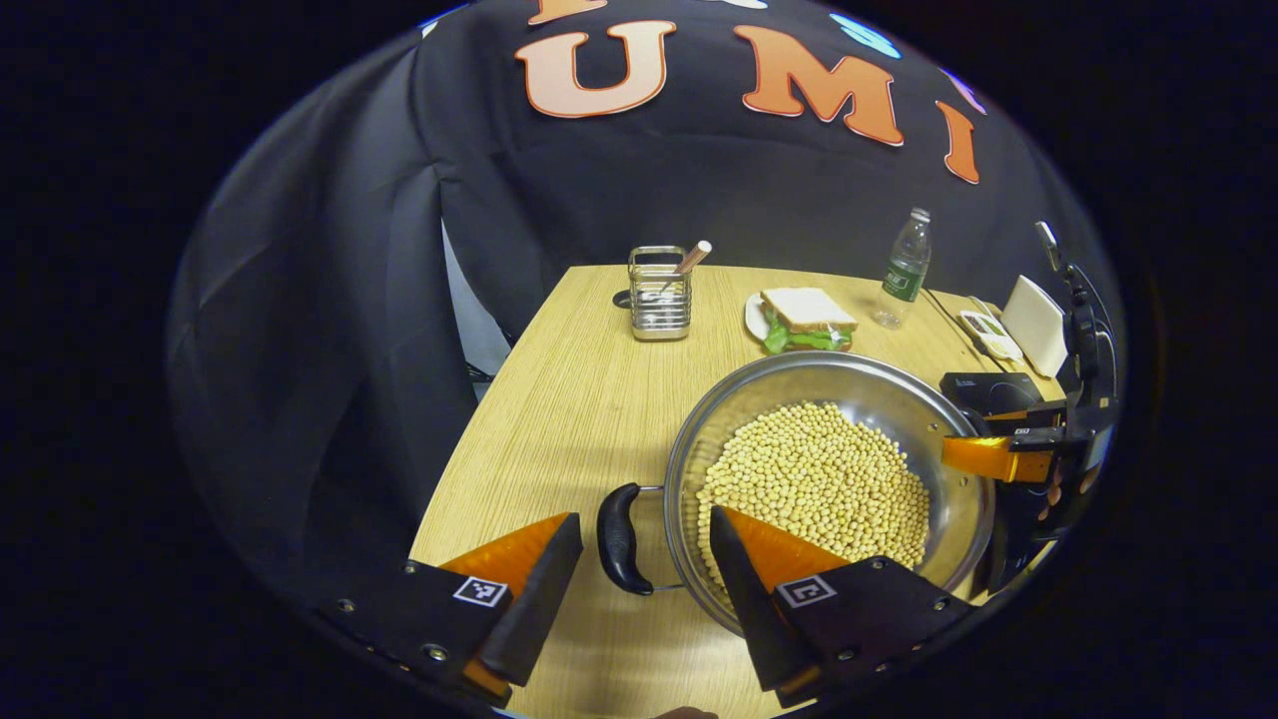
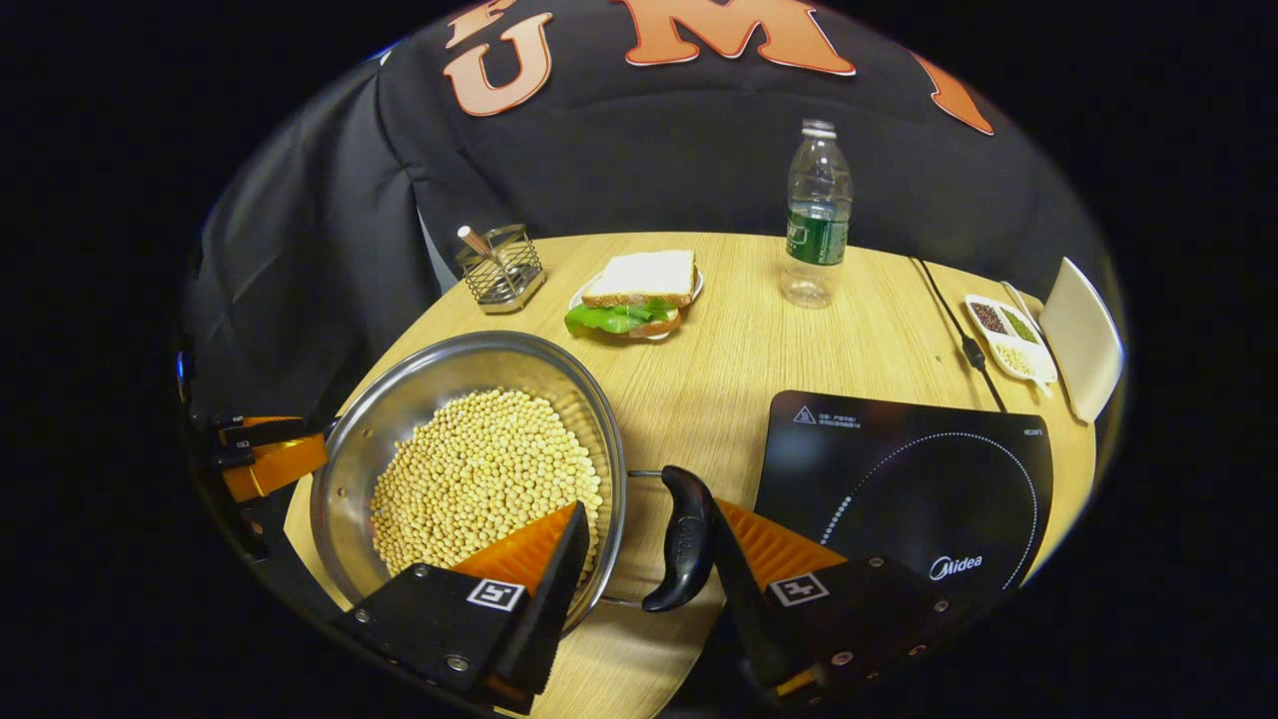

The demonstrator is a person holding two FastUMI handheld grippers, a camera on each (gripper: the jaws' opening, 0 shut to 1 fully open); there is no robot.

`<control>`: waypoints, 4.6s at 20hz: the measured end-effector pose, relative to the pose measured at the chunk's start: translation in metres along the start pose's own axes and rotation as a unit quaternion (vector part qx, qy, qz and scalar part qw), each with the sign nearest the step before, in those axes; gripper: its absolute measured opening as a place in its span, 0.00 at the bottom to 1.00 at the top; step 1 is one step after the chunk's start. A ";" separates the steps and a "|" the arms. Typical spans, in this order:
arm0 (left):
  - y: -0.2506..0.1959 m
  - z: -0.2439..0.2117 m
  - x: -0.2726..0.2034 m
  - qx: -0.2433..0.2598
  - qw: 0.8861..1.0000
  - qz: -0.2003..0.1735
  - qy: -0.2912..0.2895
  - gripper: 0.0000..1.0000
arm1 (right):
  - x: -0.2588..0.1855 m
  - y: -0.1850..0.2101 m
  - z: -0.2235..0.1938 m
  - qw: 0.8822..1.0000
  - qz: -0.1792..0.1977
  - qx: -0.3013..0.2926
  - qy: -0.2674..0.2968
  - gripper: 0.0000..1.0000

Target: First push the handle of the pot to place it horizontally, then grasp the pot with both hands and set it on the induction cooktop.

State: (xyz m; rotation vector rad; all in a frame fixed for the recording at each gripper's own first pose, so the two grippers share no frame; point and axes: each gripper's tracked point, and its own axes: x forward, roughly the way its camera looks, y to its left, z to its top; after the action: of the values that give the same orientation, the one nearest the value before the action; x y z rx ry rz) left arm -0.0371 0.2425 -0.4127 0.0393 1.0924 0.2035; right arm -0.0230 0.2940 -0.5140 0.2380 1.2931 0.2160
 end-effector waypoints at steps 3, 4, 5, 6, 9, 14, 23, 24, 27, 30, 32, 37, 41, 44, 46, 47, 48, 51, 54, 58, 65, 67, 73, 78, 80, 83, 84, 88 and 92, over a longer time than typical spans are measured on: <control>-0.005 -0.009 0.013 -0.010 1.000 -0.007 0.016 0.82 | 0.006 0.000 0.001 1.000 -0.011 -0.010 -0.001 0.73; -0.006 -0.009 0.016 -0.012 1.000 -0.008 0.016 0.82 | 0.008 -0.001 0.001 1.000 -0.014 -0.017 -0.001 0.73; -0.006 -0.010 0.019 -0.015 1.000 -0.007 0.017 0.82 | 0.012 0.000 0.001 1.000 -0.018 -0.025 -0.002 0.72; -0.006 -0.014 0.021 -0.018 1.000 -0.006 0.020 0.82 | 0.014 0.000 -0.001 0.999 -0.020 -0.032 0.000 0.72; -0.006 -0.020 0.025 -0.038 0.999 0.002 0.020 0.83 | 0.022 -0.003 -0.001 0.999 -0.027 -0.037 0.005 0.70; -0.009 -0.038 0.042 -0.080 0.996 -0.002 0.038 0.82 | 0.026 -0.003 -0.001 1.000 -0.017 -0.024 0.011 0.68; 0.001 -0.038 0.042 -0.086 0.995 0.038 0.016 0.58 | 0.026 -0.002 0.000 1.000 -0.017 -0.010 0.016 0.54; 0.000 -0.037 0.038 -0.081 0.996 0.044 0.013 0.57 | 0.026 -0.003 -0.001 1.000 -0.015 -0.011 0.020 0.53; -0.003 -0.025 0.026 -0.067 0.996 0.052 -0.005 0.58 | 0.018 -0.006 0.006 1.000 -0.011 -0.011 0.006 0.50; -0.017 0.000 -0.001 -0.051 0.997 0.053 -0.034 0.58 | -0.009 -0.016 0.019 1.000 -0.012 -0.008 -0.022 0.50; -0.035 0.017 -0.017 -0.042 0.997 0.048 -0.049 0.59 | -0.029 -0.026 0.028 0.999 -0.016 -0.005 -0.039 0.51; -0.081 0.041 -0.034 -0.026 0.997 0.026 -0.070 0.58 | -0.071 -0.055 0.039 0.997 -0.037 0.008 -0.067 0.50; -0.118 0.057 -0.047 -0.006 0.996 0.012 -0.084 0.58 | -0.094 -0.086 0.041 0.995 -0.052 0.022 -0.083 0.50; -0.148 0.067 -0.047 0.005 0.996 0.001 -0.091 0.58 | -0.111 -0.110 0.040 0.993 -0.064 0.034 -0.091 0.50; -0.169 0.073 -0.047 0.013 0.995 -0.008 -0.096 0.56 | -0.128 -0.130 0.036 0.992 -0.072 0.043 -0.098 0.50; -0.180 0.077 -0.046 0.016 0.995 -0.012 -0.098 0.58 | -0.135 -0.143 0.034 0.991 -0.076 0.047 -0.099 0.50; -0.192 0.080 -0.045 0.020 0.995 -0.016 -0.099 0.58 | -0.139 -0.153 0.032 0.990 -0.080 0.051 -0.101 0.50; -0.224 0.087 -0.038 0.030 0.994 -0.029 -0.103 0.58 | -0.145 -0.179 0.031 0.988 -0.093 0.063 -0.106 0.50; -0.252 0.095 -0.021 0.040 0.993 -0.041 -0.102 0.58 | -0.149 -0.202 0.025 0.986 -0.104 0.078 -0.109 0.50; -0.273 0.132 0.018 0.055 0.992 -0.052 -0.100 0.58 | -0.152 -0.234 0.013 0.983 -0.113 0.098 -0.105 0.50; -0.283 0.148 0.089 0.064 0.991 -0.070 -0.090 0.58 | -0.148 -0.275 0.000 0.980 -0.135 0.112 -0.099 0.50; -0.285 0.150 0.092 0.065 0.992 -0.070 -0.082 0.58 | -0.142 -0.282 -0.004 0.980 -0.137 0.114 -0.092 0.50; -0.290 0.149 0.104 0.063 0.993 -0.070 -0.069 0.58 | -0.127 -0.289 -0.013 0.980 -0.140 0.119 -0.077 0.46; -0.284 0.153 0.108 0.058 0.993 -0.074 -0.073 0.58 | -0.125 -0.294 -0.014 0.979 -0.144 0.123 -0.079 0.46; -0.282 0.152 0.110 0.053 0.993 -0.078 -0.071 0.58 | -0.125 -0.295 -0.014 0.978 -0.145 0.127 -0.080 0.51; -0.282 0.148 0.118 0.045 0.994 -0.072 -0.063 0.58 | -0.121 -0.298 -0.012 0.978 -0.147 0.123 -0.083 0.53; -0.284 0.145 0.119 0.051 0.995 -0.064 -0.060 0.61 | -0.118 -0.299 -0.012 0.978 -0.148 0.122 -0.085 0.55; -0.279 0.178 0.101 0.083 0.988 -0.034 -0.129 0.70 | -0.147 -0.307 0.021 0.967 -0.188 0.074 -0.154 0.65; -0.260 0.228 0.047 0.055 0.977 -0.027 -0.205 0.83 | -0.216 -0.309 0.073 0.941 -0.214 0.042 -0.260 0.76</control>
State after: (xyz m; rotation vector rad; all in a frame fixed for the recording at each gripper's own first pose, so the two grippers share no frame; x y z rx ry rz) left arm 0.2233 0.0114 -0.3834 0.1446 0.6904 0.0806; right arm -0.0011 -0.0678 -0.3868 0.0711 0.7986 -0.2632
